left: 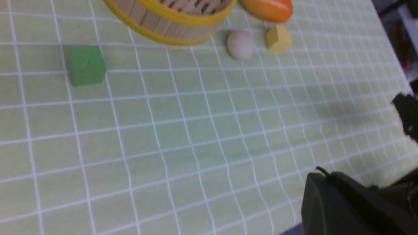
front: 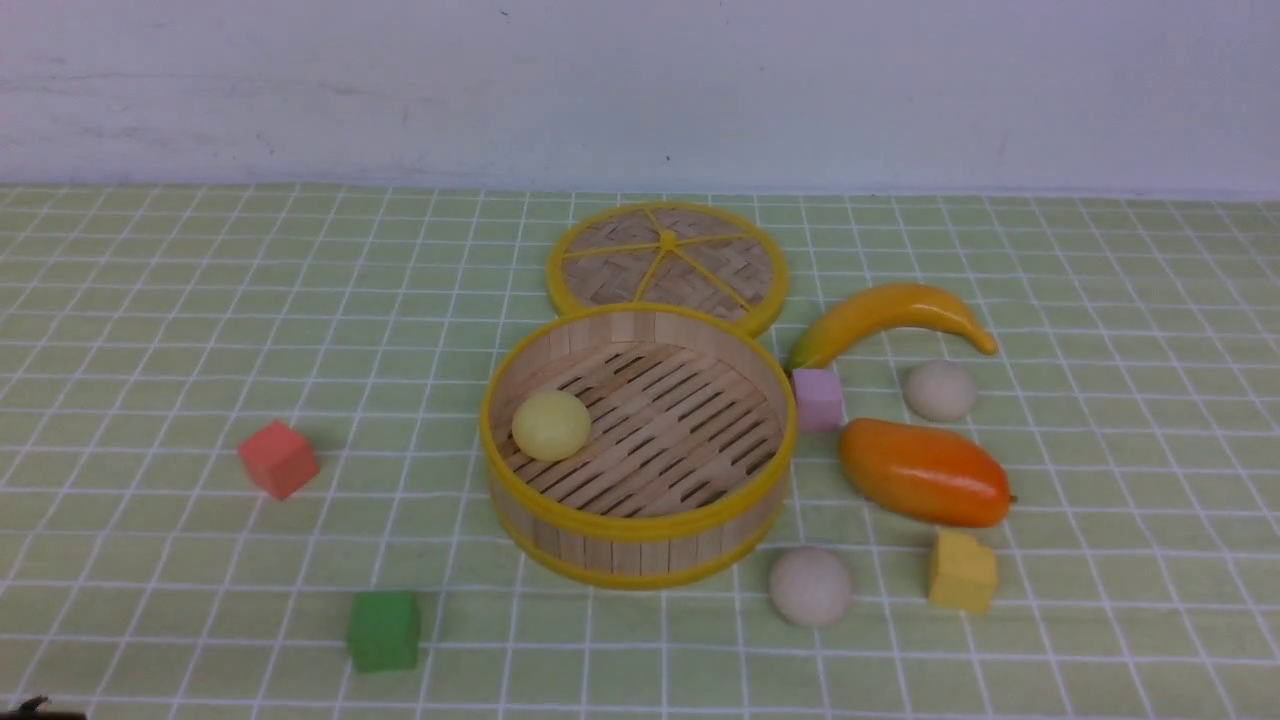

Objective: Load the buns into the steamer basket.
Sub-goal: Use the right arm to grab a steamed stuffed bun

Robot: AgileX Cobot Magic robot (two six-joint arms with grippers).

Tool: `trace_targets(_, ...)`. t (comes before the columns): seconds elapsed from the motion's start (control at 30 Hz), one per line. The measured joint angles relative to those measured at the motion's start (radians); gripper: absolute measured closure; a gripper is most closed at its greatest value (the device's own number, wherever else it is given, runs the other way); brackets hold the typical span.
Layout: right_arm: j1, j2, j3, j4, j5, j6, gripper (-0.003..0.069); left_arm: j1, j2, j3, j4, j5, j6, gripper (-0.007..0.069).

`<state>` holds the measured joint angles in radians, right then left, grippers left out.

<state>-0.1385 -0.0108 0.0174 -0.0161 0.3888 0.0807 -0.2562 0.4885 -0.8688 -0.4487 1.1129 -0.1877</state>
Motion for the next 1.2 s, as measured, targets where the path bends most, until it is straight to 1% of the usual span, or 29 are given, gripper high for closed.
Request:
trace_targets(0.1,0.0,0.0,0.0,0.0,0.0,0.0,0.042,0.0,-0.007,0.016,-0.025,-0.079,-0.062,0.0638)
trace_targets(0.2,0.0,0.0,0.0,0.0,0.0,0.0,0.042,0.0,-0.007,0.017,-0.034,-0.1,-0.088,0.0638)
trace_targets(0.47,0.0,0.0,0.0,0.0,0.0,0.0,0.042,0.0,-0.007,0.021,-0.031,-0.101,-0.098,0.0638)
trace_targets(0.6,0.0,0.0,0.0,0.0,0.0,0.0,0.042,0.0,-0.007,0.021,0.001,-0.14,-0.098,0.0638)
trace_targets(0.83,0.0,0.0,0.0,0.0,0.0,0.0,0.042,0.0,-0.009,0.05,0.256,-0.312,-0.098,0.0638)
trace_targets(0.97,0.0,0.0,0.0,0.0,0.0,0.0,0.042,0.0,-0.056,0.165,0.411,-0.474,-0.099,0.0638)
trace_targets(1.0,0.0,0.0,0.0,0.0,0.0,0.0,0.042,0.0,-0.061,0.172,0.418,-0.483,-0.099,0.0638)
trace_targets(1.07,0.0,0.0,0.0,0.0,0.0,0.0,0.042,0.014,-0.133,0.286,0.471,-0.606,-0.099,0.0638)
trace_targets(1.2,0.0,0.0,0.0,0.0,0.0,0.0,0.042,0.093,-0.264,0.459,0.488,-0.723,-0.099,0.0638)
